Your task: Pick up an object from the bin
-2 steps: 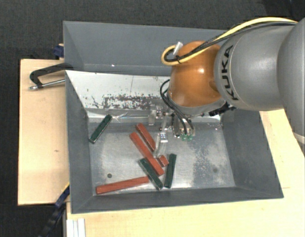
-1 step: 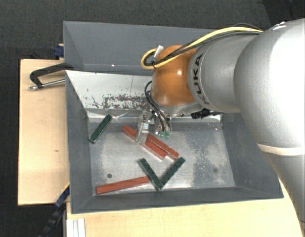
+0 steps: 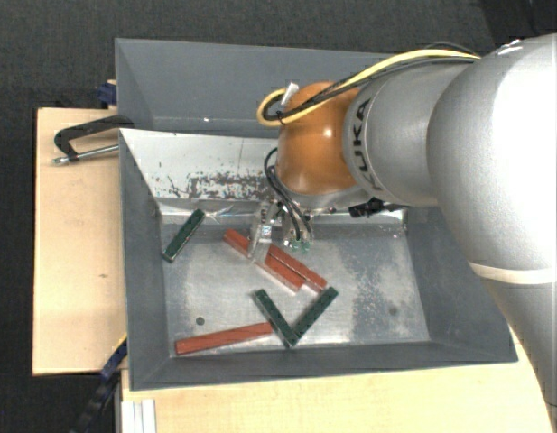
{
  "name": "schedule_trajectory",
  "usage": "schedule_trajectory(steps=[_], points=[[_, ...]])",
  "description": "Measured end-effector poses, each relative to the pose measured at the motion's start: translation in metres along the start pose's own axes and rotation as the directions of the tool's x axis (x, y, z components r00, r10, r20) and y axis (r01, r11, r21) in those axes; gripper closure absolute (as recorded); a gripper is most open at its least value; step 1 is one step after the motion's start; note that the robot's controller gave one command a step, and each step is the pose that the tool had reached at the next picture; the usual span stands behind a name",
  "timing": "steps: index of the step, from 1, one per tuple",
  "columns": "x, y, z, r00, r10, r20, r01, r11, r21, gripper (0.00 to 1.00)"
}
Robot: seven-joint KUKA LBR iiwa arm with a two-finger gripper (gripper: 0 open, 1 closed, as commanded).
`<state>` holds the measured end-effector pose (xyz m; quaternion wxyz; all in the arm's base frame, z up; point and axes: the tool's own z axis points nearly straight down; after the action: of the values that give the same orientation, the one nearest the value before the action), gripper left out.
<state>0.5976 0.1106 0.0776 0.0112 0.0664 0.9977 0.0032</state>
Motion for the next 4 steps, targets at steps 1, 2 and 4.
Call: schedule_trajectory(steps=[1, 2, 4], points=[[0.006, -0.007, -0.045, 1.000, 0.017, -0.023, -0.017, 1.000, 0.007, 1.00], [-0.006, 0.002, -0.075, 1.000, -0.004, -0.010, 0.004, 1.000, 0.003, 1.00], [-0.012, -0.069, 0.002, 1.000, -0.022, -0.019, 0.022, 1.000, 0.006, 0.00]])
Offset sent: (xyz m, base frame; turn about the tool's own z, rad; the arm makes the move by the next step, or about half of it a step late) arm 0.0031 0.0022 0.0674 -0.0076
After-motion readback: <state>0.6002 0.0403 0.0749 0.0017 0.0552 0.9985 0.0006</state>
